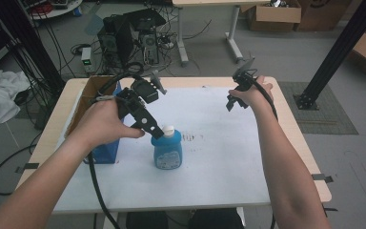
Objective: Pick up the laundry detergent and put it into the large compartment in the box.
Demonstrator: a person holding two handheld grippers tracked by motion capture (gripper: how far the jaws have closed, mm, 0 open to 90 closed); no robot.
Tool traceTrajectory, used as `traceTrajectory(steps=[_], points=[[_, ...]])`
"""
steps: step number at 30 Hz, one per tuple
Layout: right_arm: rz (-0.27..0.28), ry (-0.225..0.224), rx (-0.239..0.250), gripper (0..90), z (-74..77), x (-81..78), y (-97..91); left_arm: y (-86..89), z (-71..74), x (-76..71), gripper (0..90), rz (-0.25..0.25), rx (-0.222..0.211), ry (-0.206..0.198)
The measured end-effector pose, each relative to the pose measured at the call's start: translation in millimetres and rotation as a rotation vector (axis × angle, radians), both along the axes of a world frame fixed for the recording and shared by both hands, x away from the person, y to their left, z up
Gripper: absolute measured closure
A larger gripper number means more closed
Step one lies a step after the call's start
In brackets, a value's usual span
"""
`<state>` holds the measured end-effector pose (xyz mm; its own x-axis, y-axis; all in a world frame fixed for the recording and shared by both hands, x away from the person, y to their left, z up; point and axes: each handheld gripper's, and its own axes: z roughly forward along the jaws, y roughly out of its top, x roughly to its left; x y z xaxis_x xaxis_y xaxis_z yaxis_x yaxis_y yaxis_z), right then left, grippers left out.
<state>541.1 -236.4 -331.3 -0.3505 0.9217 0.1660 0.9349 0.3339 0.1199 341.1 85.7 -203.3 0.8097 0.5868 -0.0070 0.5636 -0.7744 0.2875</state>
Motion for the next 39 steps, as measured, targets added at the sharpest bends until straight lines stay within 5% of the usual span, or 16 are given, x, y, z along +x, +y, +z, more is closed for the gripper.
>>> traceTrajectory(steps=[18,39], points=[[0.019,0.002,0.000,24.9,-1.4,0.0,-0.7,-35.9,-29.1,5.2,0.2,-0.202,0.111,-0.044],[0.014,-0.004,0.023,25.1,-5.1,-0.9,-10.5,-57.3,-62.4,9.5,2.4,-0.272,0.185,-0.015]])
